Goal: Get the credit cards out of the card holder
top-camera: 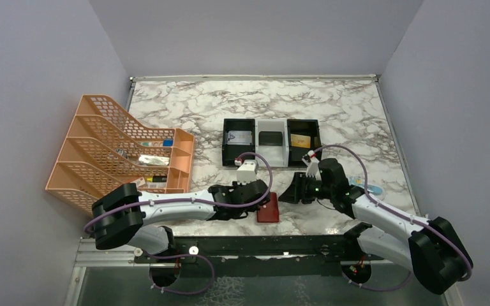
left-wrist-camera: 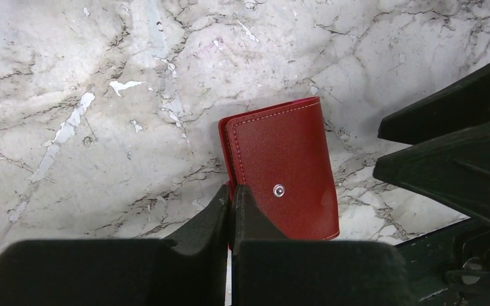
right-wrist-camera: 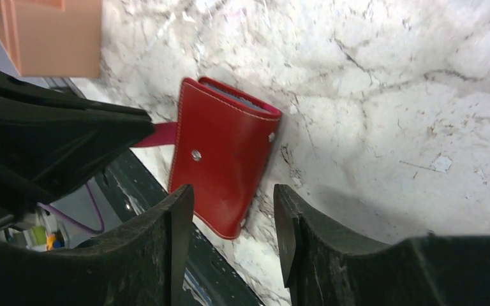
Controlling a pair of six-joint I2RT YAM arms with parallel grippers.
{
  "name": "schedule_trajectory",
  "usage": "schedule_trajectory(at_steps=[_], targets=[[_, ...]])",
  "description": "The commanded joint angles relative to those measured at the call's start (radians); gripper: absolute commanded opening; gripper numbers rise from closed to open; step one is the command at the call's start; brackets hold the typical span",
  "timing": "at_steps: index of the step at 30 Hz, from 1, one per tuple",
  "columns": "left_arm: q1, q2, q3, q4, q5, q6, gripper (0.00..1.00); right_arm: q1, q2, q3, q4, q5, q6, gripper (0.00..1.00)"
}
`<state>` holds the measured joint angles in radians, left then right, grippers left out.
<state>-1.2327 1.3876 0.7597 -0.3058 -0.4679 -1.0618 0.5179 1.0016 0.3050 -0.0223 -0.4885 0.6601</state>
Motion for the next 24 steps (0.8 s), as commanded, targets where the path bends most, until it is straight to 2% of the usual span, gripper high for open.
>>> schedule_trajectory(at_steps=[1,2,4,7,14,18,20,21,24], targets=[[-0.005,-0.039,-0.006,0.03,-0.042,0.034,0.03,-0.001,0.064,0.023,0.016,-0.064,-0.045,0.5],[-0.005,-0.044,-0.018,0.025,-0.039,0.026,0.06,-0.001,0.073,0.026,0.021,-0.065,-0.042,0.5],[0.001,-0.046,-0.043,0.018,-0.016,0.005,0.21,-0.001,0.085,0.029,0.031,-0.073,-0.037,0.5],[0.011,-0.024,-0.072,0.011,0.031,-0.016,0.31,-0.001,0.096,0.023,0.047,-0.082,-0.027,0.5],[0.012,0.03,-0.053,-0.015,0.036,-0.017,0.38,0.001,0.105,-0.002,0.077,-0.102,-0.007,0.5],[0.012,0.029,-0.044,-0.016,0.022,-0.014,0.37,-0.001,0.099,-0.001,0.083,-0.105,-0.004,0.5],[0.013,0.026,-0.042,-0.016,0.018,-0.01,0.33,0.001,0.1,-0.001,0.09,-0.116,-0.004,0.5],[0.012,0.023,-0.042,-0.012,0.018,-0.006,0.3,0.001,0.101,0.0,0.091,-0.12,-0.004,0.5],[0.012,0.009,-0.046,0.029,0.023,0.024,0.13,0.0,0.101,0.002,0.092,-0.12,0.001,0.5]])
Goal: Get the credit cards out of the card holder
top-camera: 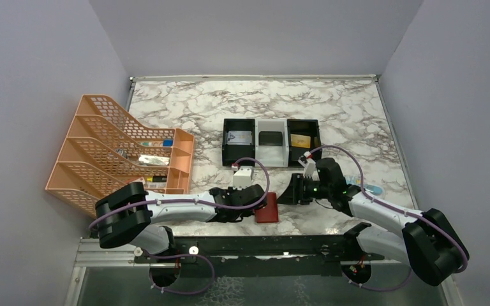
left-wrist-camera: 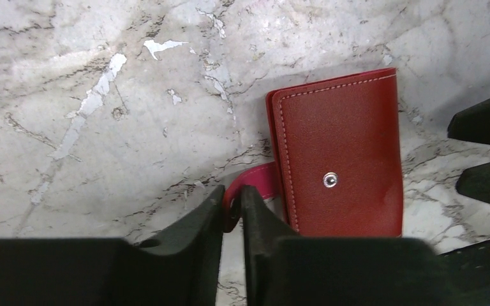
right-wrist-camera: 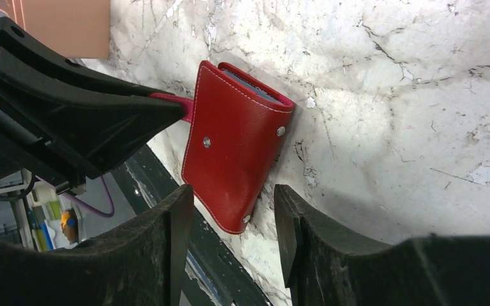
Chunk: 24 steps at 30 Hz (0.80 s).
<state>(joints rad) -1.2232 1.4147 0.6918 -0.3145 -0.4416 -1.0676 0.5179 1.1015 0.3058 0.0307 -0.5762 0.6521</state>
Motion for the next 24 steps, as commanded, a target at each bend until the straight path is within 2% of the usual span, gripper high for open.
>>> schedule_trajectory(at_steps=[1,3,8,11,15,18,24], targets=[[0.002,-0.024,0.018,0.062,0.0,0.044,0.07,0.001,0.001,0.004,0.035,-0.029,0.009,0.5],[0.002,-0.037,0.012,0.108,0.011,0.066,0.0,0.001,0.005,0.015,0.013,-0.015,0.002,0.54],[0.002,-0.089,0.024,0.184,0.039,0.108,0.0,0.001,0.026,0.075,-0.111,0.124,-0.009,0.57],[0.003,-0.126,0.036,0.193,0.031,0.119,0.0,0.001,0.049,0.079,-0.084,0.093,0.004,0.57],[0.002,-0.164,0.038,0.209,0.029,0.129,0.0,0.001,0.104,0.067,0.001,0.02,0.047,0.52],[0.002,-0.169,0.043,0.237,0.054,0.141,0.0,0.001,0.148,0.074,0.033,0.013,0.071,0.44],[0.002,-0.148,0.073,0.296,0.101,0.181,0.0,0.001,0.163,0.115,0.026,0.107,0.105,0.43]])
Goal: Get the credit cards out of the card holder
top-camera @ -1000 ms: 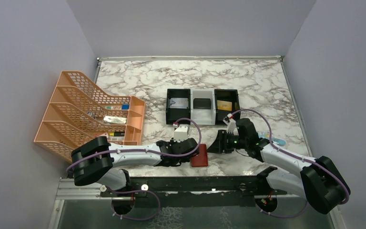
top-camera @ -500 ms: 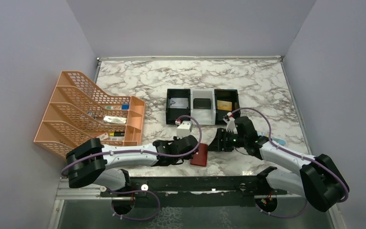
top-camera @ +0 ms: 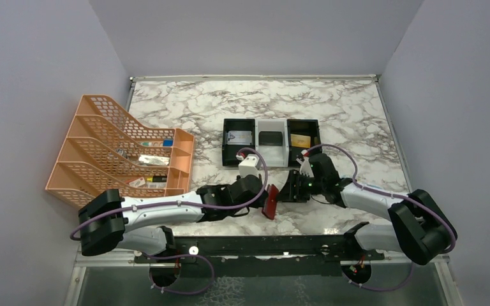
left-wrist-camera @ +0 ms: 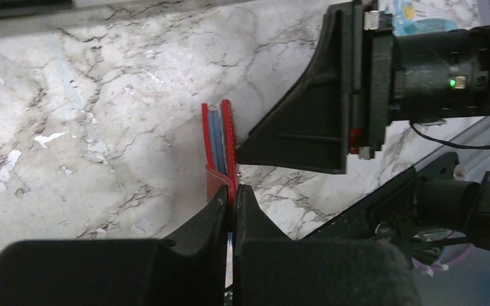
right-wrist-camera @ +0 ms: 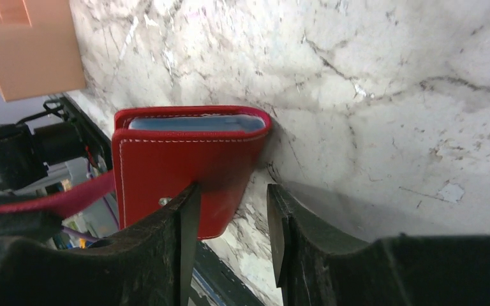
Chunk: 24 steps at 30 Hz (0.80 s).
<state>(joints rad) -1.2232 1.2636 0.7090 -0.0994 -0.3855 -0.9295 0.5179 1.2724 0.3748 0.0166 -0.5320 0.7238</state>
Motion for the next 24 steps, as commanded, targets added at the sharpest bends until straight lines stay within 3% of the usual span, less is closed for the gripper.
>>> schedule_trajectory(at_steps=[1,7,13,18,24], targets=[[0.002,0.009,0.064,0.082,0.047,0.045,0.0,0.001,-0.021,0.06,0.019,0.099,0.033,0.43],[0.002,0.059,0.103,0.112,0.069,0.065,0.0,0.001,-0.13,0.125,-0.189,0.374,-0.002,0.45],[0.003,0.113,0.135,0.035,0.024,0.052,0.0,0.001,-0.305,0.137,-0.323,0.579,-0.034,0.5],[0.004,0.085,0.093,0.049,0.014,0.046,0.0,0.0,-0.366,0.103,-0.255,0.441,-0.098,0.5],[0.003,0.026,0.036,-0.01,-0.044,0.008,0.0,0.0,-0.302,0.066,-0.142,0.217,-0.076,0.5]])
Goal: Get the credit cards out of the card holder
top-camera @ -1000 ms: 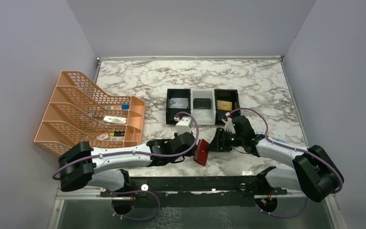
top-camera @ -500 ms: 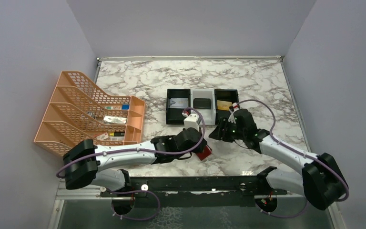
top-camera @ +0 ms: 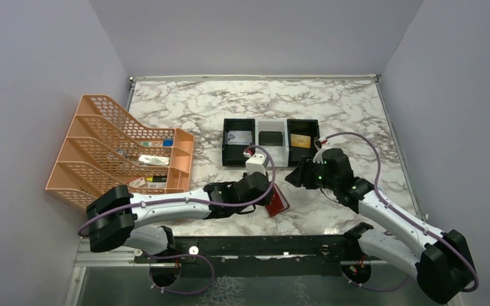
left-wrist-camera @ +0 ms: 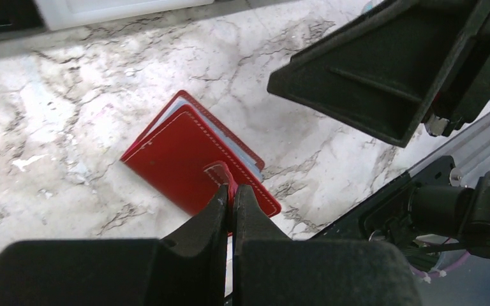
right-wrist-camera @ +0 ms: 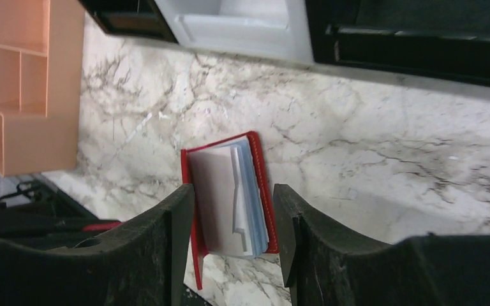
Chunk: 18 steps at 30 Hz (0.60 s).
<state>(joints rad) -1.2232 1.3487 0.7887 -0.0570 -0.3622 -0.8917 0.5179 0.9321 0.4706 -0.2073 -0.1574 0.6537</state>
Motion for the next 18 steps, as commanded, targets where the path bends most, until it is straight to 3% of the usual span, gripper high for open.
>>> schedule_trajectory(at_steps=[1,6,10,18], targets=[[0.002,-0.073,-0.056,-0.063,-0.079,-0.039,0.0,0.001,0.049,-0.041,0.117,-0.197,0.004,0.5],[0.006,-0.143,-0.114,-0.165,-0.157,-0.088,0.0,0.001,0.107,-0.083,0.292,-0.374,0.031,0.5],[0.02,-0.184,-0.175,-0.235,-0.184,-0.151,0.0,0.001,0.172,-0.06,0.278,-0.403,0.0,0.49],[0.025,-0.206,-0.279,-0.226,-0.146,-0.228,0.0,0.002,0.278,-0.02,0.221,-0.437,-0.067,0.48]])
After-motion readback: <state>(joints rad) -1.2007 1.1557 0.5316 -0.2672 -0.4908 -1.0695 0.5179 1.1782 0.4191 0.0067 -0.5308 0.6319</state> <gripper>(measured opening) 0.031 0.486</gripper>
